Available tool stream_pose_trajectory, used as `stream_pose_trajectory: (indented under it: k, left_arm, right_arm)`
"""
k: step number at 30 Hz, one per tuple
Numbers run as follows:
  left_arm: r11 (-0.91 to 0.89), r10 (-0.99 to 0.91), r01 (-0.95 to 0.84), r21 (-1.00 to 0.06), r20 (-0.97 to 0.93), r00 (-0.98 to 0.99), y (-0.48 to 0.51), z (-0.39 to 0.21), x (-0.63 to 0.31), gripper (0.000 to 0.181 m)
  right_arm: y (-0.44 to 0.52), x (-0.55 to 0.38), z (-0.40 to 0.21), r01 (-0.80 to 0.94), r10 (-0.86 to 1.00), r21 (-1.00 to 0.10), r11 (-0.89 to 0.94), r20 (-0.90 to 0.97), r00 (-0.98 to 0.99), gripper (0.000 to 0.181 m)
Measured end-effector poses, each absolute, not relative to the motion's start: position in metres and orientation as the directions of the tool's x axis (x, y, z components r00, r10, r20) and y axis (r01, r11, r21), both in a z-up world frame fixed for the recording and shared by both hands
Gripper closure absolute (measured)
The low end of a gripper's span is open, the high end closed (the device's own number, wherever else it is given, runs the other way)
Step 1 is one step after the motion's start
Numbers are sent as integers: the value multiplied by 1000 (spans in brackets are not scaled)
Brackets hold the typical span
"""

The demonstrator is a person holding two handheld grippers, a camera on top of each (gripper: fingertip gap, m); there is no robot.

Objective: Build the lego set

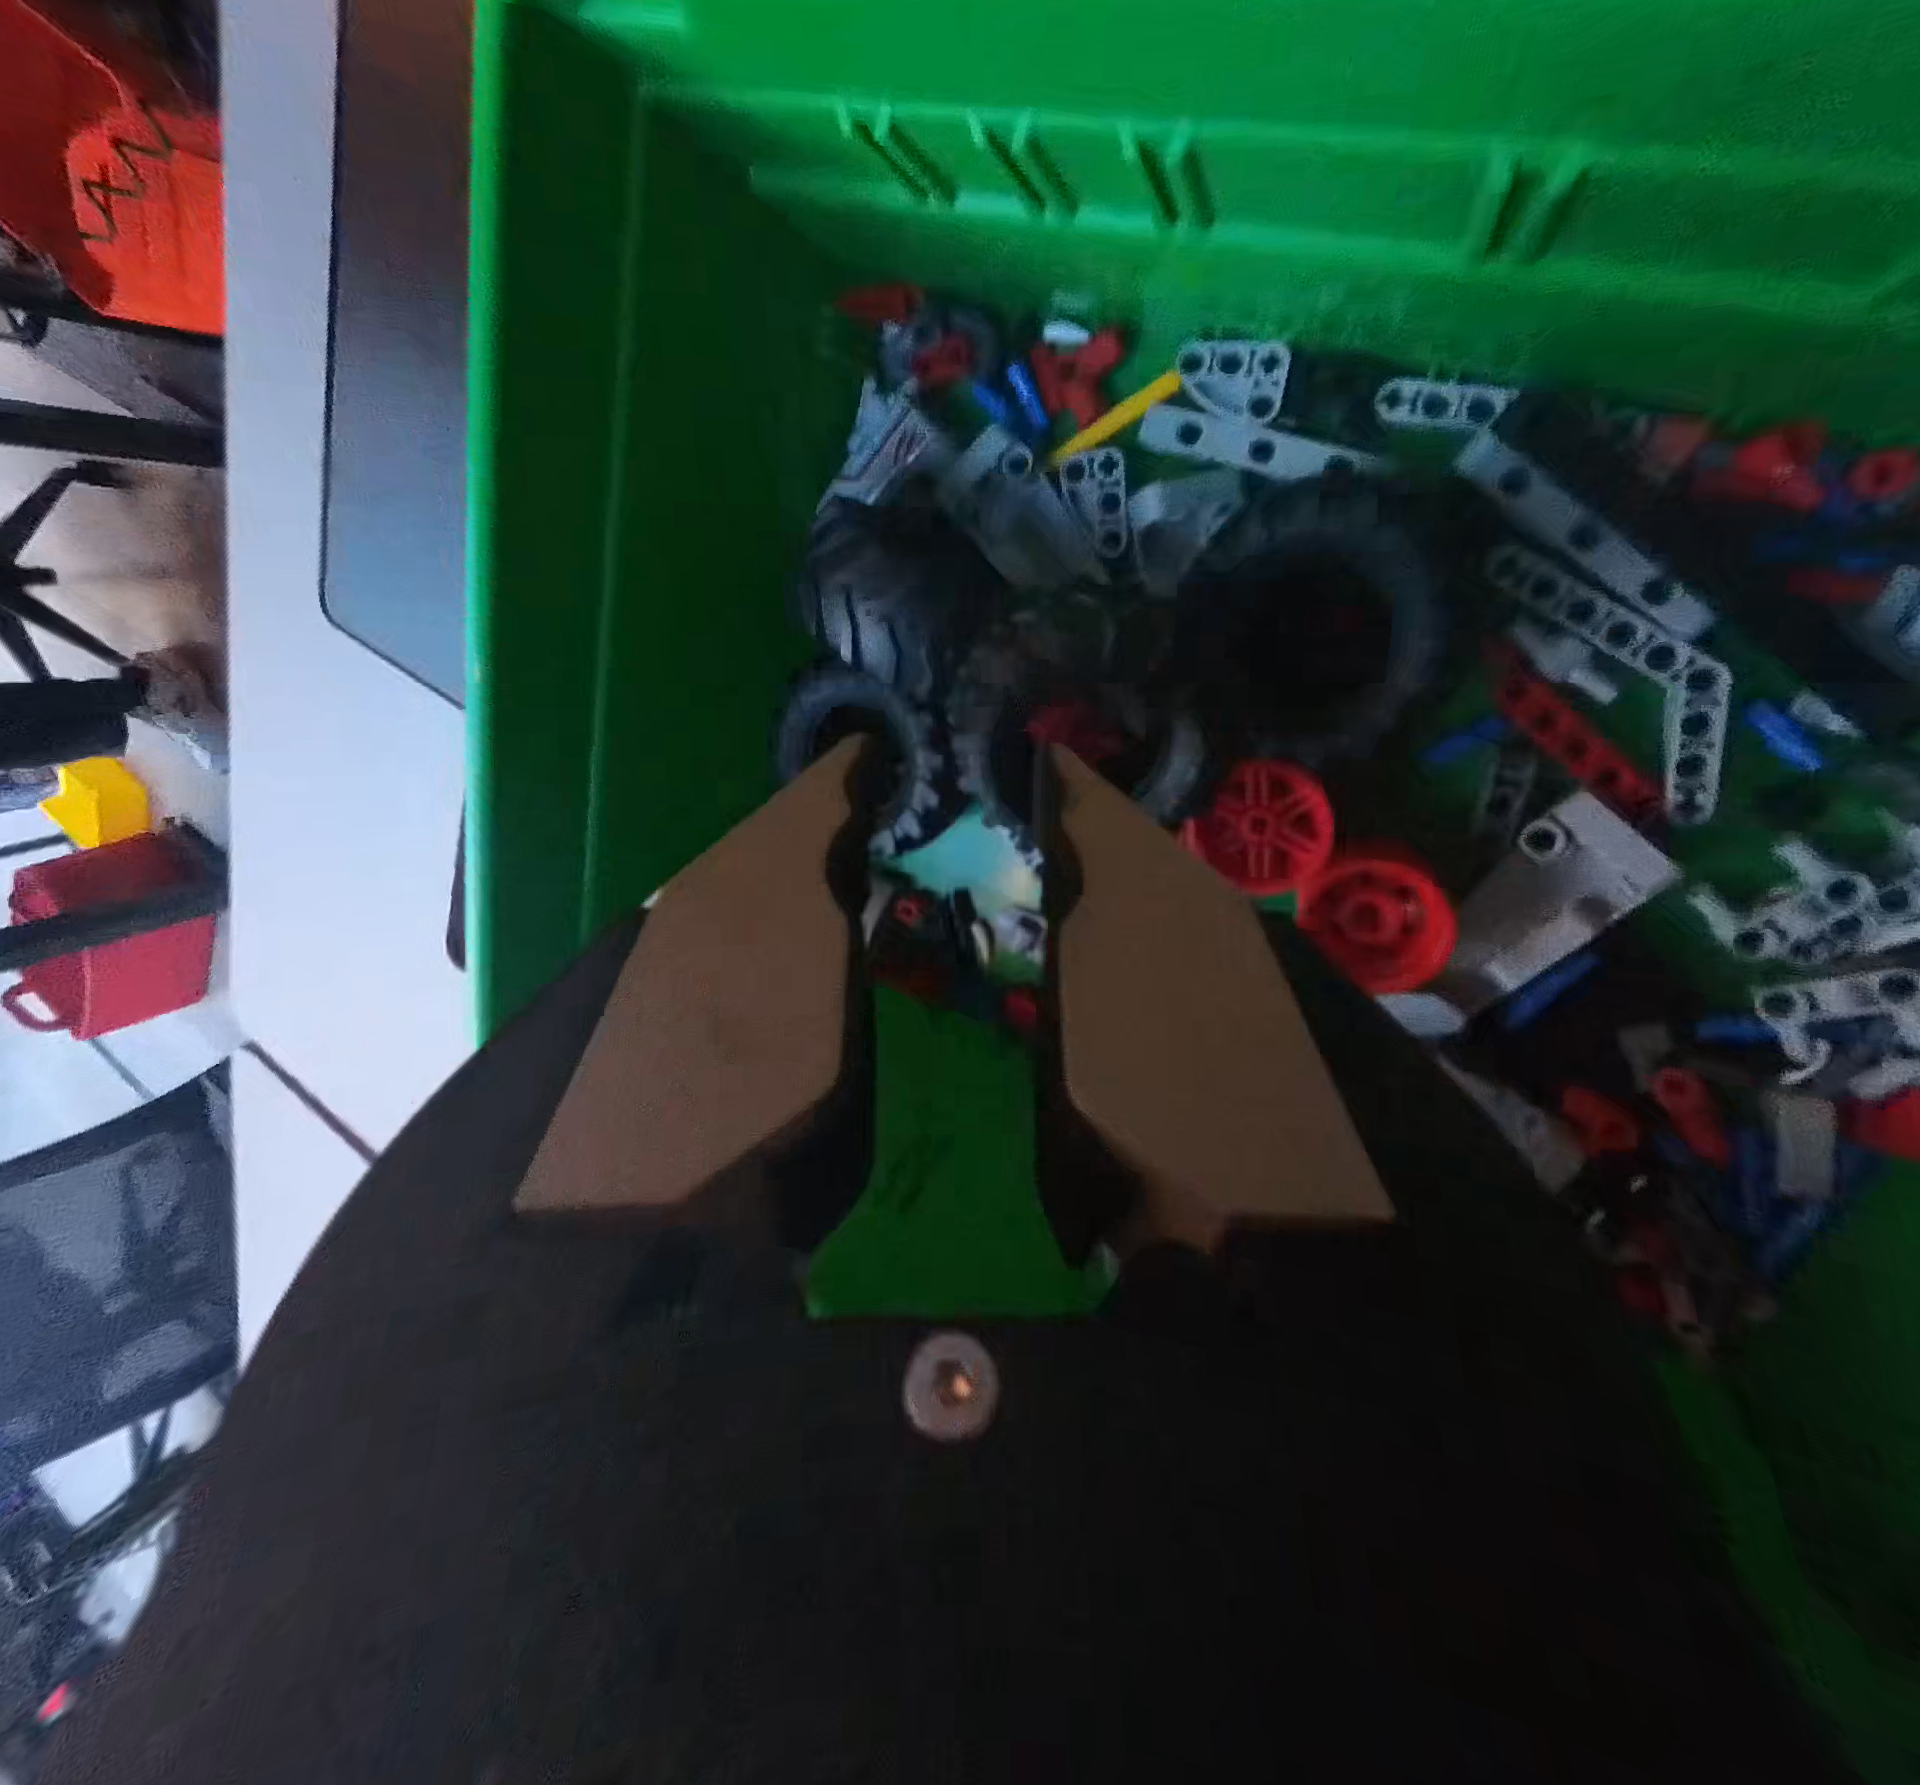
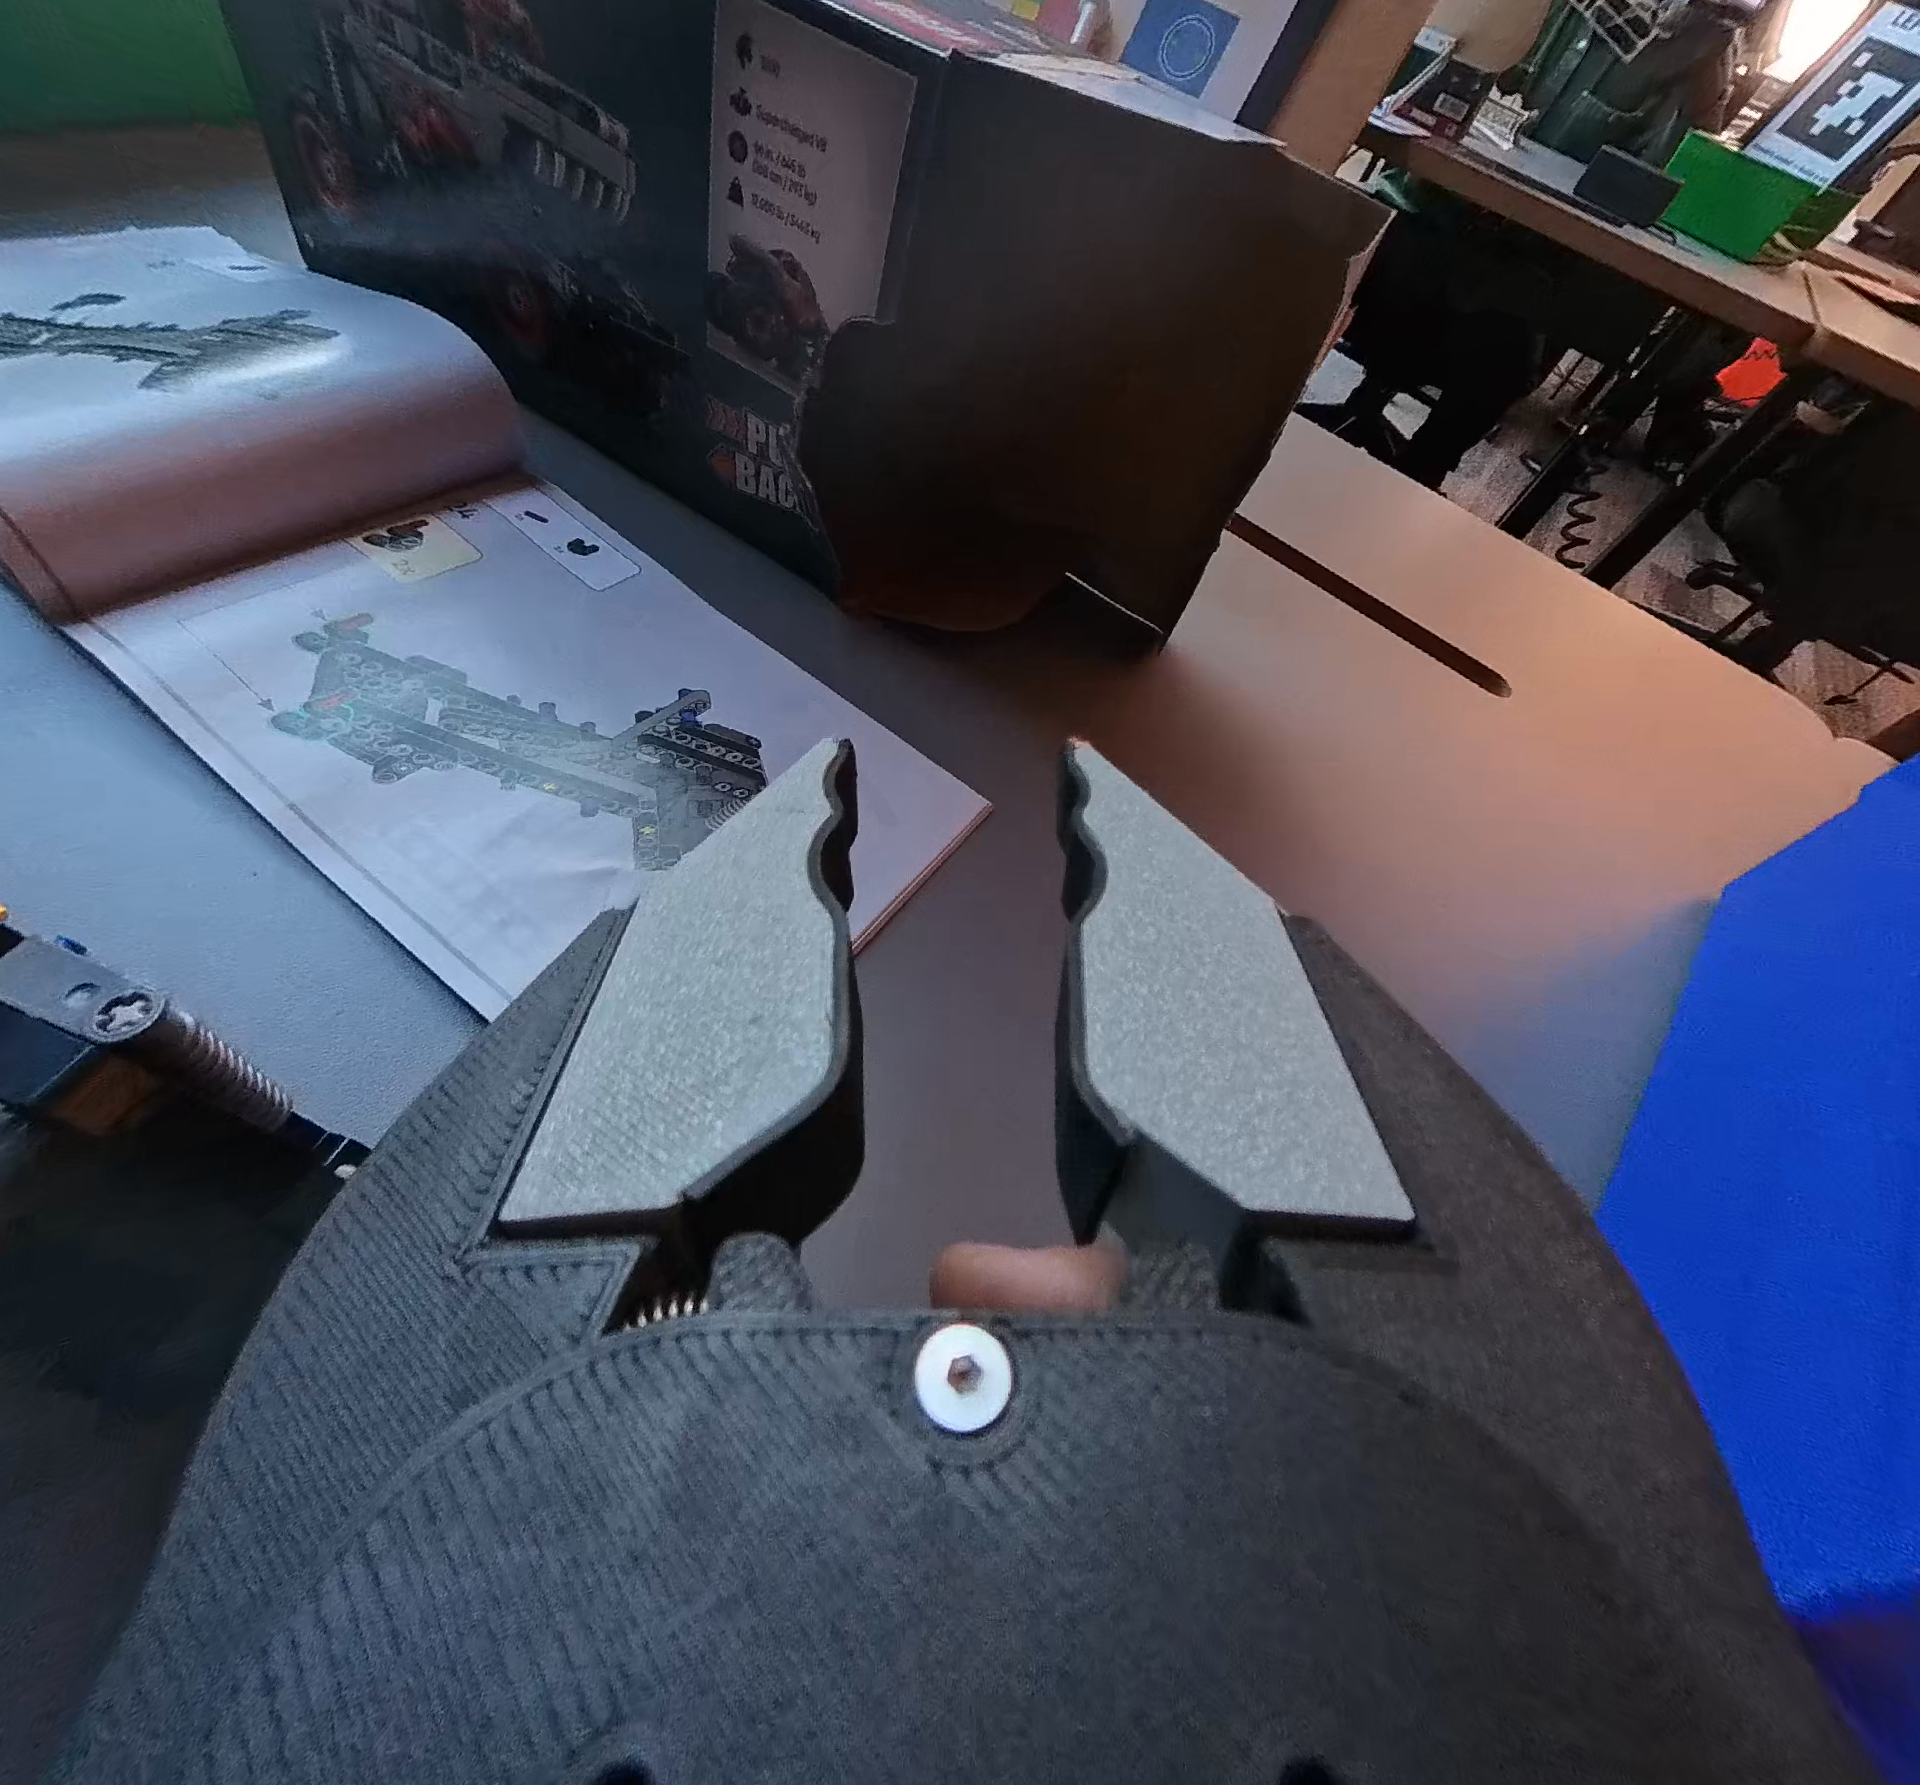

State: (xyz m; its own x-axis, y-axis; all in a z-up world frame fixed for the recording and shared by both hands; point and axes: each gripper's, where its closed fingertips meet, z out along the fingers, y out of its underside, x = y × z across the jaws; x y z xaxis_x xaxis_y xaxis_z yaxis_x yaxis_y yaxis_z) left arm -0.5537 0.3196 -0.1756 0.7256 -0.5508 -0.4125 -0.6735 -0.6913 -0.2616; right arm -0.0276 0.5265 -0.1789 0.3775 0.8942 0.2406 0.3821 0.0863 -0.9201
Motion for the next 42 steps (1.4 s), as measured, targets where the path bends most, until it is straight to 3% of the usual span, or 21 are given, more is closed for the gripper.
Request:
stream_pose_trajectory:
  k: [1, 3, 7, 9, 12, 13, 17, 19, 21, 26, 30, 36, 40, 42]
  left_arm:
    - [-707, -537, -658, -261, -408, 739, 323, -179, -554, 154]
    - [-790, -484, -596, -146, -447, 752, 315, -187, -581, 147]
    - [-841, -488, -540, 42, -493, 721, 291, -200, -621, 166]
    - [-844, -488, -536, 0, -414, 768, 292, -208, -607, 163]
    - [-846, -484, -510, -155, -176, 857, 304, -222, -568, 163]
    - [-843, -492, -514, -156, -159, 856, 305, -221, -564, 168]
    - [-830, -404, -423, -363, -131, 905, 317, -178, -556, 161]
    - [-830, -360, -400, -388, -175, 916, 314, -163, -569, 163]
    - [-851, -386, -417, -318, -159, 909, 305, -167, -573, 162]
    - [-883, -468, -445, 147, -231, 853, 279, -213, -614, 171]
    - [-821, -546, -459, 339, -236, 804, 273, -232, -625, 177]
    - [-808, -557, -473, 353, -192, 808, 276, -234, -626, 174]
    - [-859, -482, -417, 298, -195, 854, 275, -228, -626, 181]
    - [-896, -428, -393, 206, -166, 888, 276, -217, -614, 181]
  right_arm:
    - [526, -28, -180, 385, 894, -919, 85, 241, 377, 146]
    - [526, -27, -180, 393, 892, -915, 90, 250, 378, 146]
    - [525, -28, -177, 382, 894, -919, 95, 248, 374, 147]
    - [523, -29, -177, 380, 899, -920, 94, 243, 365, 147]
    - [521, -30, -179, 392, 901, -914, 103, 252, 352, 147]
    - [521, -30, -179, 393, 901, -913, 106, 255, 350, 147]
    - [518, -31, -177, 391, 903, -913, 114, 260, 343, 147]
    - [517, -31, -176, 385, 906, -916, 114, 255, 339, 147]
    - [516, -32, -176, 385, 909, -916, 112, 251, 333, 148]
    - [507, -39, -177, 383, 924, -915, 124, 248, 293, 149]
    - [499, -43, -175, 378, 929, -914, 148, 260, 264, 150]
    - [491, -41, -166, 343, 935, -925, 160, 254, 247, 151]
    - [486, -40, -160, 326, 935, -929, 178, 262, 239, 151]
    - [485, -39, -157, 319, 934, -930, 185, 267, 236, 151]
